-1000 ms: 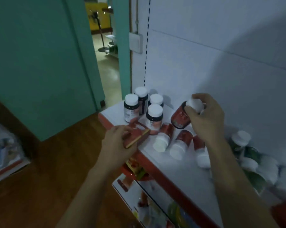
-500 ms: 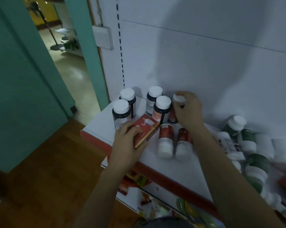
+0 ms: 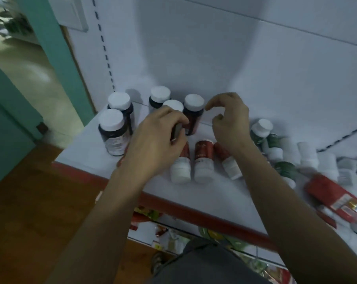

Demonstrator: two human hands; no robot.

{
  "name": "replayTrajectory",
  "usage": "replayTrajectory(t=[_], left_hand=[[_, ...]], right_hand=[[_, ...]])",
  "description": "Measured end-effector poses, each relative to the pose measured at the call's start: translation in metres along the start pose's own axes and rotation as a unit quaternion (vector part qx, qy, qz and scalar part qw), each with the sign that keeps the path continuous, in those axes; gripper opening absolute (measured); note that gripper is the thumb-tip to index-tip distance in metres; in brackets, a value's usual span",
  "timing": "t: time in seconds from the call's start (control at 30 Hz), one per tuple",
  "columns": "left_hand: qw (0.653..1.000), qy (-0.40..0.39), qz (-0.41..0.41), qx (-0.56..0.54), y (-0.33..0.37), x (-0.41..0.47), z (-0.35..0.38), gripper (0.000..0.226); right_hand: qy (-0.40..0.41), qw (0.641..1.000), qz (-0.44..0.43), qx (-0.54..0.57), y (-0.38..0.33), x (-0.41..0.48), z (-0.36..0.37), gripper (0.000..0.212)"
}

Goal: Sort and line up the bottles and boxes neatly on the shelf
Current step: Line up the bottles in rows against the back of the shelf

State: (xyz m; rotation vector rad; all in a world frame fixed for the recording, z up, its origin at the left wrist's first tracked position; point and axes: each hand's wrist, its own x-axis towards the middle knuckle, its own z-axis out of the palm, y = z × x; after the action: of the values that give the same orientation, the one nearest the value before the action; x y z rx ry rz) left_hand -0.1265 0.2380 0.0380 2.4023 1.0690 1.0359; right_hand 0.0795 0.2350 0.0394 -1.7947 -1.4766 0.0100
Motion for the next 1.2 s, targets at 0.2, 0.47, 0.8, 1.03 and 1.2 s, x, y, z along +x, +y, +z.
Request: replayTrajectory(t=[0.2, 0.47, 0.8, 1.03, 1.2], left_hand=[[0.992, -0.014, 0.057, -0.109, 0.042, 0.042, 0.05, 0.013], [0.953, -0.234, 0.139, -0.13, 0.14, 0.083, 0.176, 0.018], [0.922, -0.317, 0.188, -0.117, 0.243, 0.074, 0.245, 0.026], [0.902, -0.38, 0.188, -0.08, 0.322, 0.053, 0.301, 0.034], [0.899, -0.397, 0.185, -0.026, 0.358, 0.044, 0.339, 0.039]], right_hand=[[0.038, 0.997, 0.073, 0.007, 0.051, -0.026, -0.07, 0.048], [0.141, 0.979, 0.124, -0.076, 0.141, -0.087, -0.188, 0.045], [0.046, 0.982, 0.165, -0.074, 0.265, -0.146, -0.294, 0.032], [-0.028, 0.99, 0.134, -0.029, 0.341, -0.158, -0.339, 0.04], [-0.042, 0.993, 0.113, 0.004, 0.373, -0.169, -0.364, 0.024]])
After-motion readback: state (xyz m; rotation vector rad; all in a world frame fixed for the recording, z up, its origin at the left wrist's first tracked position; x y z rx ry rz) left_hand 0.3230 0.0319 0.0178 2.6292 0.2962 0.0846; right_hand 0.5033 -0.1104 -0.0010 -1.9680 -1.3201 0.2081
